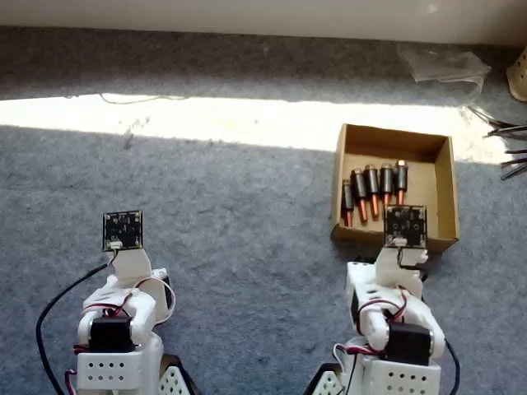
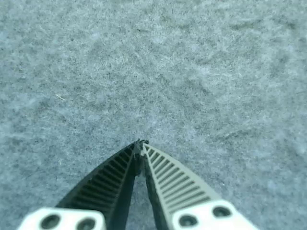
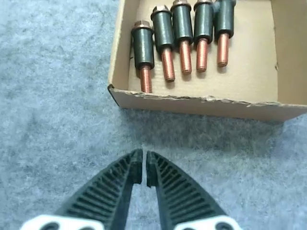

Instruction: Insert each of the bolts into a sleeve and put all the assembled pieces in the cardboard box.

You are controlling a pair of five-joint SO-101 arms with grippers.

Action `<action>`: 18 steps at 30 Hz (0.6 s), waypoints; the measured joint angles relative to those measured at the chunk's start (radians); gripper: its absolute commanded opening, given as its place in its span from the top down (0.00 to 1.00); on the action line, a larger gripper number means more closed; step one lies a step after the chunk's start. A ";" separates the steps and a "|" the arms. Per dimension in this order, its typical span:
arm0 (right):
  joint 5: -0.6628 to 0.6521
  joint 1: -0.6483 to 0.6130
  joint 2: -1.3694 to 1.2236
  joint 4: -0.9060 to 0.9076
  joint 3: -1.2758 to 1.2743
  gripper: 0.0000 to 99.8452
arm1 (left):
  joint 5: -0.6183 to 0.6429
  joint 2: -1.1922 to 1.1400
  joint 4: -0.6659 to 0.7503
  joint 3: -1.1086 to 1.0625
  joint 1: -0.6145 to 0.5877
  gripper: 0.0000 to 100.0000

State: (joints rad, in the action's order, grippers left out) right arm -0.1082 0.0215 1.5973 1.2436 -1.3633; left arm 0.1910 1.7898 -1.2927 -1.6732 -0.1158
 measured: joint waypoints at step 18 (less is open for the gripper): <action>0.040 0.002 0.003 -0.132 -0.051 1.00 | 0.000 0.000 0.000 0.000 0.000 0.99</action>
State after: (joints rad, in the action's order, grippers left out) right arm -0.0683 0.0230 1.6003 1.1116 -1.4139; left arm 0.1910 1.7898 -1.2927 -1.6732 -0.1158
